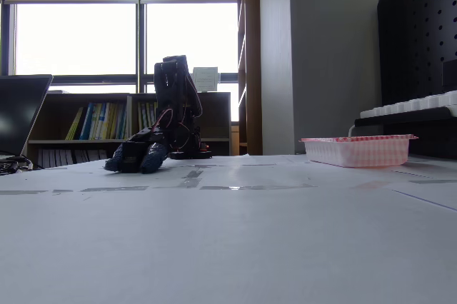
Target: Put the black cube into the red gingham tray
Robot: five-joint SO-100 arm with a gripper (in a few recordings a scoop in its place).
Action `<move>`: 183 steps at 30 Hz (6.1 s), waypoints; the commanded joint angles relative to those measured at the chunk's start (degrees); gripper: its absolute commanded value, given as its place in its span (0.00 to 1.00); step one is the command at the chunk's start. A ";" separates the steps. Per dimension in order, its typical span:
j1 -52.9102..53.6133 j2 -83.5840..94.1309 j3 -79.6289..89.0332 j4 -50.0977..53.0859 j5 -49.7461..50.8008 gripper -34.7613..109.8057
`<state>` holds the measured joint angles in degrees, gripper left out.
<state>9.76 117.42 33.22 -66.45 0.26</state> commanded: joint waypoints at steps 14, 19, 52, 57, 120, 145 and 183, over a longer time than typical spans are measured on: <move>-2.81 -32.52 16.96 71.28 1.49 0.24; -11.16 -41.75 38.41 109.60 -7.38 0.24; -70.31 22.50 132.01 133.51 -27.25 0.24; -71.28 25.75 132.01 124.80 -21.27 0.24; -14.15 -121.38 -32.43 106.26 2.90 0.24; -13.10 -127.62 -32.43 143.70 5.71 0.25; -13.10 -127.62 -32.43 143.70 5.71 0.25</move>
<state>-2.81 -9.84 0.18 73.83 5.01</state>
